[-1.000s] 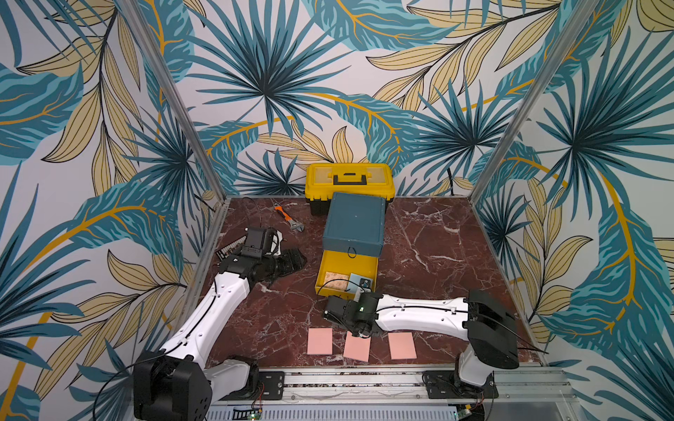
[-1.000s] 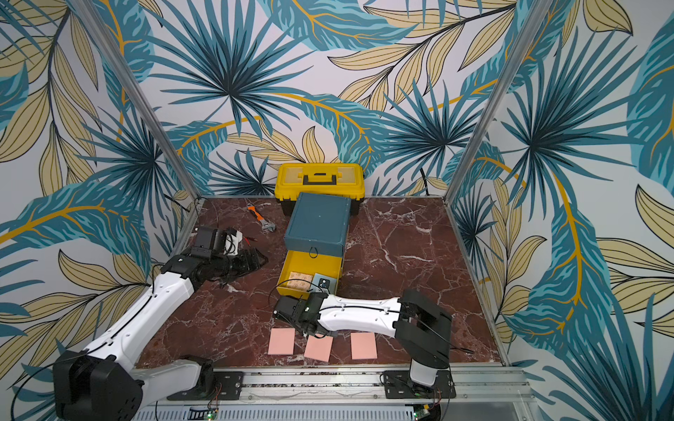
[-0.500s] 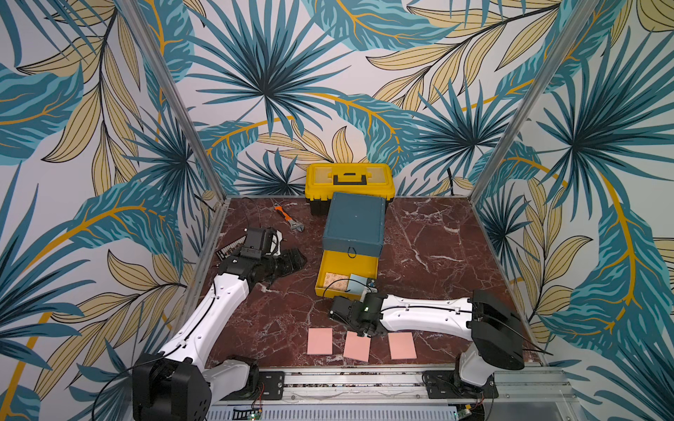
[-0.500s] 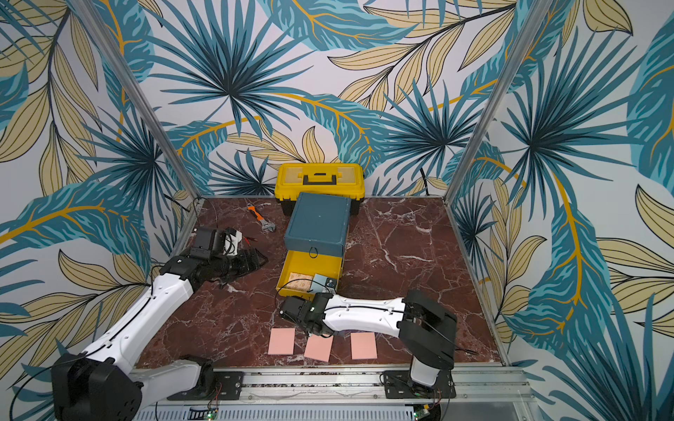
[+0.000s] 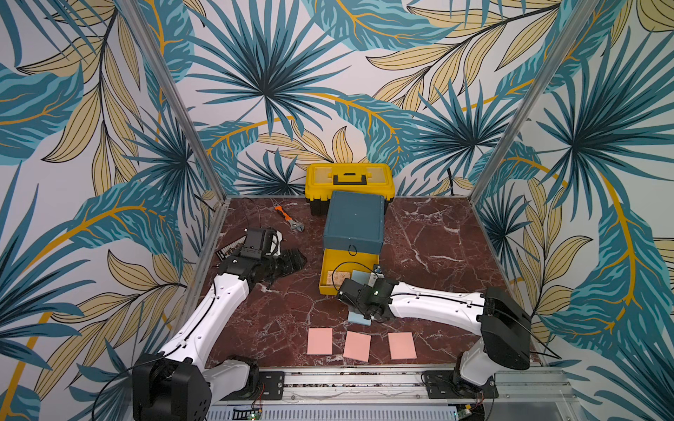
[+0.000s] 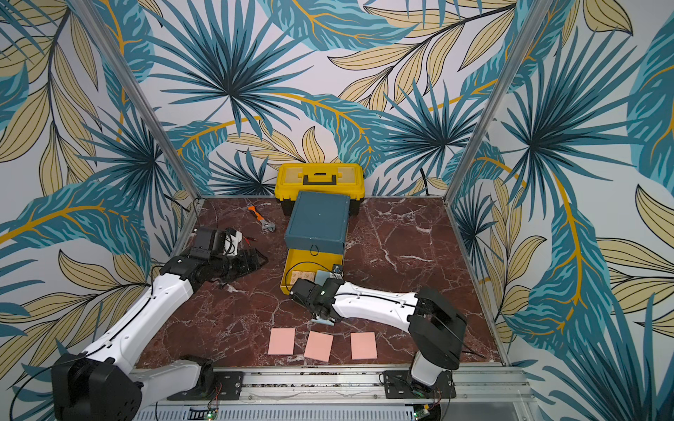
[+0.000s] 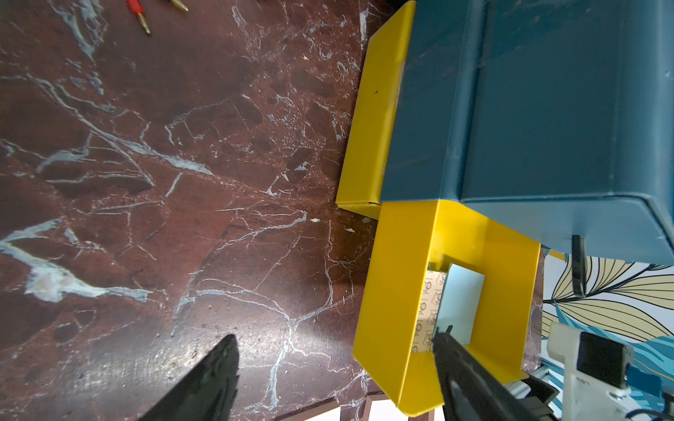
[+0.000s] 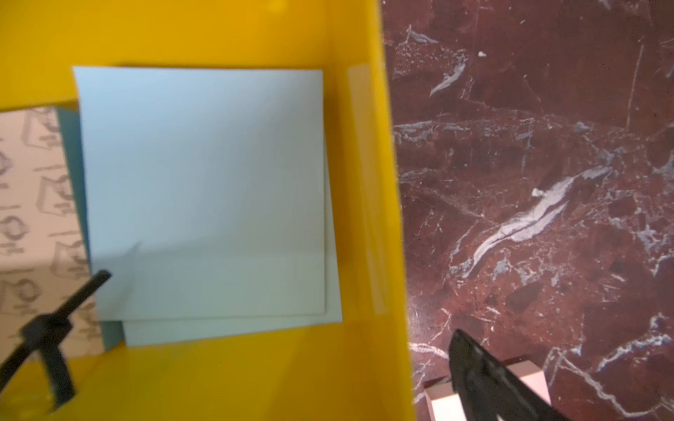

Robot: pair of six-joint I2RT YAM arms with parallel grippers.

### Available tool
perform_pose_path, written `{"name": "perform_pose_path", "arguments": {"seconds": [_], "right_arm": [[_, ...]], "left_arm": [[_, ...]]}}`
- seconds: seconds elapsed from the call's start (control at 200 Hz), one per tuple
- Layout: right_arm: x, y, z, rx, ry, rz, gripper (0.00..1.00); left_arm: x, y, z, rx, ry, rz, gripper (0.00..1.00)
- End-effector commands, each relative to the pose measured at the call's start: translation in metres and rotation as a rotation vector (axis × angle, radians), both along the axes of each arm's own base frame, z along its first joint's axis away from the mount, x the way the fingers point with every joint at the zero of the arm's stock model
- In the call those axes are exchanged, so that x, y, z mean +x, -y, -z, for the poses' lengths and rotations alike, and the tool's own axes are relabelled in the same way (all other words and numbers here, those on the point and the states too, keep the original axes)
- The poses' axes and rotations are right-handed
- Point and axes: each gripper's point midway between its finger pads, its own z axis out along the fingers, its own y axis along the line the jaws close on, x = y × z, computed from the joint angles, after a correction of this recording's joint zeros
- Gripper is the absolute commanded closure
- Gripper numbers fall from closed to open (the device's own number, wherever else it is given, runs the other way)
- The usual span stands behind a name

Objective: Please put the sticky notes in the drawer by color
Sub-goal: Adjust the storage box at the center of the board.

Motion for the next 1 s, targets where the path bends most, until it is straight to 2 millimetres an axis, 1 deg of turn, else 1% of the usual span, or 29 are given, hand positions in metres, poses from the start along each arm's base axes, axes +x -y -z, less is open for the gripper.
{"name": "perform_pose_path", "arguments": {"seconds": [0.0,0.15,0.23,0.305,0.391,0.491,0.601,0.671,0.791,0.896,0.992], "right_arm": [[0.021,0.002,-0.013,-0.028,0.065,-0.005,0.01],[0.030,0.000,-0.021,-0.009,0.091,-0.018,0.01],[0.036,0.007,-0.028,-0.042,0.113,-0.012,0.01],[0.040,0.011,-0.030,-0.042,0.120,-0.012,0.01],[0.038,0.010,-0.028,-0.019,0.105,-0.018,0.01],[0.023,0.004,-0.019,0.042,0.045,0.000,0.01],[0.001,-0.012,-0.012,0.133,0.020,-0.012,0.01],[-0.014,-0.020,-0.010,0.143,0.000,-0.020,0.01],[-0.032,-0.035,-0.004,0.173,-0.028,-0.030,0.01],[-0.041,-0.043,0.010,0.190,-0.048,-0.016,0.01],[-0.046,-0.045,0.032,0.206,-0.076,0.019,0.01]], "left_arm": [[-0.002,0.000,-0.001,0.003,0.010,0.001,0.15],[-0.002,-0.001,-0.001,0.005,0.006,-0.003,0.15],[-0.001,-0.001,-0.001,0.002,0.006,-0.006,0.15],[-0.001,0.000,0.000,-0.004,0.000,-0.006,0.15],[-0.002,0.001,0.000,-0.007,-0.002,-0.004,0.15],[-0.003,0.000,0.000,-0.007,-0.003,-0.003,0.15],[-0.005,0.000,0.002,-0.004,-0.011,0.000,0.15],[-0.005,0.000,0.004,-0.002,-0.015,0.004,0.15],[-0.005,0.001,0.003,-0.001,-0.010,0.013,0.15],[-0.005,0.003,0.000,-0.006,0.000,0.021,0.15],[-0.005,0.003,0.000,-0.008,0.001,0.028,0.15]]}}
